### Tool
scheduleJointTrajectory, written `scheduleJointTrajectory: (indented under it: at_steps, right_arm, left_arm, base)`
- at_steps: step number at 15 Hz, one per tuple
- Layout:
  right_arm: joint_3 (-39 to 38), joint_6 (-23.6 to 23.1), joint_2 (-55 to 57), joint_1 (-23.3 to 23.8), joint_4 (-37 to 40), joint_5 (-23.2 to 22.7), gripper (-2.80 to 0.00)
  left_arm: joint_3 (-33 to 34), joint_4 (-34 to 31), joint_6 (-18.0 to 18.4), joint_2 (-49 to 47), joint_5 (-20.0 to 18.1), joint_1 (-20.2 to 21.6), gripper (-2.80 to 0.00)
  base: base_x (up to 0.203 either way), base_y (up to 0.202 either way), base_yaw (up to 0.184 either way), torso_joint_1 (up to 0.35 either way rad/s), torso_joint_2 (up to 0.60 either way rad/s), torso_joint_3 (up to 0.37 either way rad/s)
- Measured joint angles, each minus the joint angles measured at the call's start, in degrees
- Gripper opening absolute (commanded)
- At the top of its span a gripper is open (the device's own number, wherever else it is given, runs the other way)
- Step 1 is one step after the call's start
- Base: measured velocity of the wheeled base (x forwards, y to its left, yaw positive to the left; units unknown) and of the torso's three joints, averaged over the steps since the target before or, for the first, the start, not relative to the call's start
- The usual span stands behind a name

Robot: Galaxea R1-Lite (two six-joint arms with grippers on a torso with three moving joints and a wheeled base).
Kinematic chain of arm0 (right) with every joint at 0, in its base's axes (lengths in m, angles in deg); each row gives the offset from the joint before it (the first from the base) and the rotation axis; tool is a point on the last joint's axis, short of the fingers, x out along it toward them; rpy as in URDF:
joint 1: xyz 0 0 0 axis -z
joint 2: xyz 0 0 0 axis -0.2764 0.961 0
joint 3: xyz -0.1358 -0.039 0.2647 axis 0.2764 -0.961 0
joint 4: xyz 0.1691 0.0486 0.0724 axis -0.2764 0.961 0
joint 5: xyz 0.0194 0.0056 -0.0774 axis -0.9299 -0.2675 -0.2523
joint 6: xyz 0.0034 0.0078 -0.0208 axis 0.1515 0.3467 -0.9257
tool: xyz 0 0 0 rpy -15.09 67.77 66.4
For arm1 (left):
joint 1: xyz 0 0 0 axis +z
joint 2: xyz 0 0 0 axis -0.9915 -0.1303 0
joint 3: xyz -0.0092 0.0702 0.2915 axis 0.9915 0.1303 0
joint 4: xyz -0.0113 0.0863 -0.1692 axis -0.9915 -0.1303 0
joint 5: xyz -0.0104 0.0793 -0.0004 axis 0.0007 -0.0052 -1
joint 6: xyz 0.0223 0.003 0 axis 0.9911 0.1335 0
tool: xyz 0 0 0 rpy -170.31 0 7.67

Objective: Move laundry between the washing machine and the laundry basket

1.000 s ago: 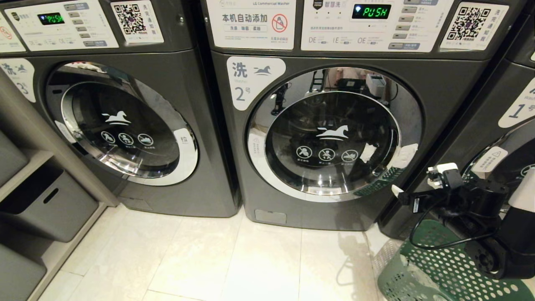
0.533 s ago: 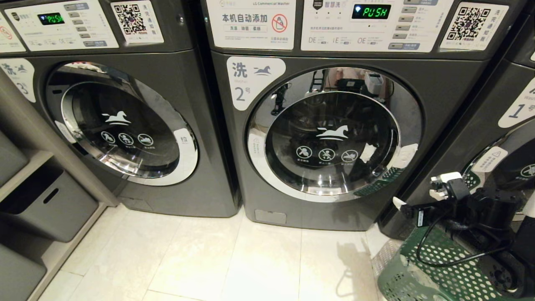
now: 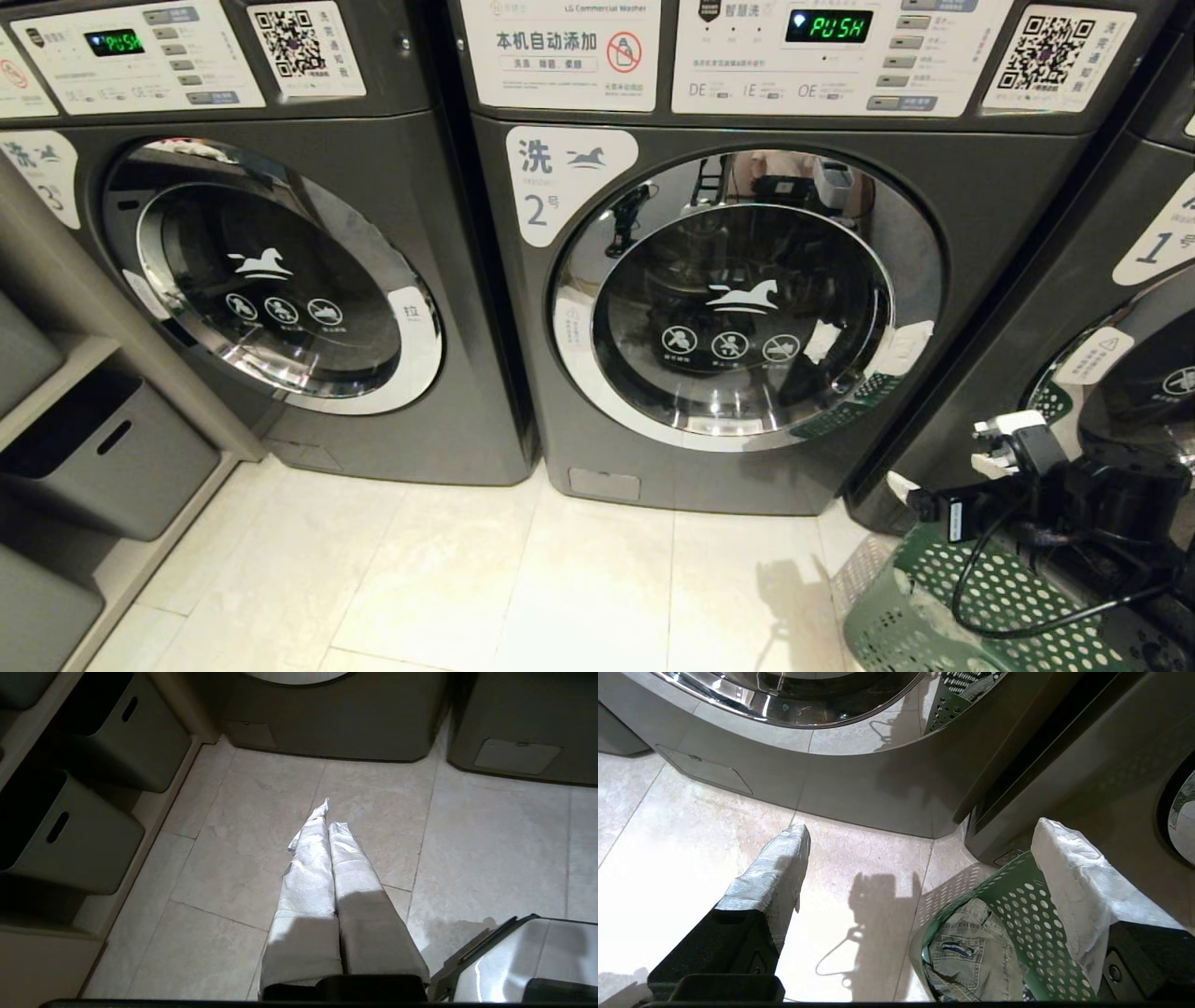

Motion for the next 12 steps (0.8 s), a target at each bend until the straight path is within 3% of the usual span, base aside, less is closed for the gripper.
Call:
scheduleJointTrajectory:
  at_steps: [1,3,4,9,12]
  right_arm:
    - [-0.22,-0.36,-0.24,0.01,-0.01,-0.25,0.0]
    - [-0.25,-0.5,-0.49,0.04,0.02,-0.69,0.0]
    - [-0.25,-0.64,-0.56,0.06,0.0,-0.8,-2.8]
    - [-0.74,-4.83,0.3,0.09,0.02,-0.93,-2.8]
    - [-1.82,-4.84,0.05,0.11,0.02,-1.73,-2.8]
  left_arm:
    - [0.34,1.41,-0.22,0.0,-2.75,0.24,-2.8]
    - [0.69,1.73,1.39,-0.02,-4.42,0.47,-2.8]
    - [0.72,1.63,2.49,-0.02,-4.62,0.47,-2.8]
    - [0.7,0.81,1.94,-0.05,-4.27,1.01,-2.8]
    - [-0.52,-3.77,2.01,0.0,-5.61,7.37,-2.8]
  base:
    - [0.0,0.0,0.0,0.0,0.0,0.0]
    - [0.0,0.0,0.0,0.0,0.0,0.0]
    - [0.0,0.0,0.0,0.0,0.0,0.0]
    - [0.0,0.0,0.0,0.0,0.0,0.0]
    - [0.0,0.0,0.0,0.0,0.0,0.0]
